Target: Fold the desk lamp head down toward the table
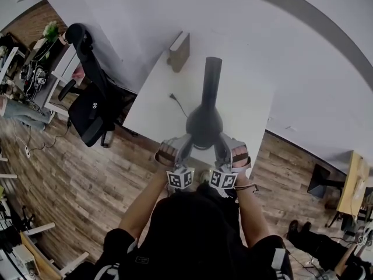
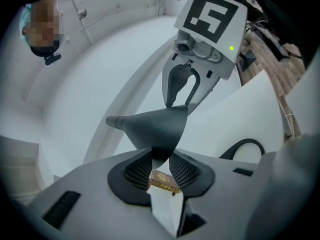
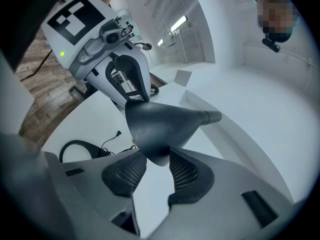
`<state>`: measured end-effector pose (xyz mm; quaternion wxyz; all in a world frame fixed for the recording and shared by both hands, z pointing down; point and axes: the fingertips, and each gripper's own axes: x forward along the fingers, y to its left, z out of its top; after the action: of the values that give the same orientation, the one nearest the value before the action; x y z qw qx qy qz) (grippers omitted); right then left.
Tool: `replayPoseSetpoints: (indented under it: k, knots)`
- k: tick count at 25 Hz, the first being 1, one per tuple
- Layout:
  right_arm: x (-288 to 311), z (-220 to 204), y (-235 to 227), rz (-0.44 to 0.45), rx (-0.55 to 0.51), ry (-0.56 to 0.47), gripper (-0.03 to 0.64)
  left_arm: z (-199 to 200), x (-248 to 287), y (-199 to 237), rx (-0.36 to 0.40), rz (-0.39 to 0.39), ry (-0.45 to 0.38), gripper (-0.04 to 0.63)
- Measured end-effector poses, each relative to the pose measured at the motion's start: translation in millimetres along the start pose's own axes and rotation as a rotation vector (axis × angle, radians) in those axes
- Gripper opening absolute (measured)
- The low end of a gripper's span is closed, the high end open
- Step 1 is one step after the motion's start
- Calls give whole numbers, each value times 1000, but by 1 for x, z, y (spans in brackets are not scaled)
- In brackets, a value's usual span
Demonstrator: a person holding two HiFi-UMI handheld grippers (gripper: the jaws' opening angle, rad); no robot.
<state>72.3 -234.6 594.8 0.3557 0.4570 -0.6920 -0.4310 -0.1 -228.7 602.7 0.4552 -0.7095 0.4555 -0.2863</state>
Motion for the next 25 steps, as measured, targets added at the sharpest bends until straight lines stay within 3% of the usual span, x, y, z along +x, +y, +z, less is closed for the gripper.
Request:
replayPoseSetpoints:
  k: [25]
  knots:
    - [4, -2, 4, 15, -8, -11, 170, -3, 4, -6, -14, 23, 8, 123]
